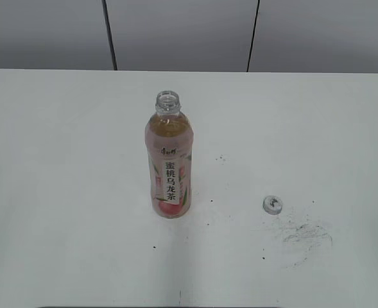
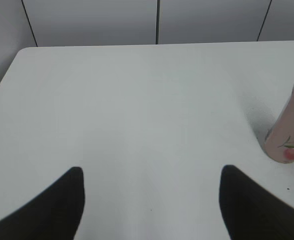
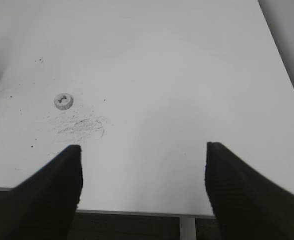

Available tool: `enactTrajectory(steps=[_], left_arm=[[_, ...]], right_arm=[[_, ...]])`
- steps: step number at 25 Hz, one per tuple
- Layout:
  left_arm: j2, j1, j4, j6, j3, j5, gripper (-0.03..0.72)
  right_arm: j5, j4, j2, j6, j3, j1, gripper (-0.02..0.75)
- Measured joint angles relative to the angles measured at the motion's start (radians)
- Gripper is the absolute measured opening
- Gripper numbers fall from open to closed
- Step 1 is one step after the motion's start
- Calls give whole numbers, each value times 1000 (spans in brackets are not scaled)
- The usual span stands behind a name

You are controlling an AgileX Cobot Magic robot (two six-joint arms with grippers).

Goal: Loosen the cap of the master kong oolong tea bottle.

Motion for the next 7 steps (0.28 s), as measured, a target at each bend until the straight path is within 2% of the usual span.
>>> enactTrajectory(steps=[7], left_arm=[[0,0,0,0,0,0,500]], right_arm=[[0,0,0,0,0,0,574]])
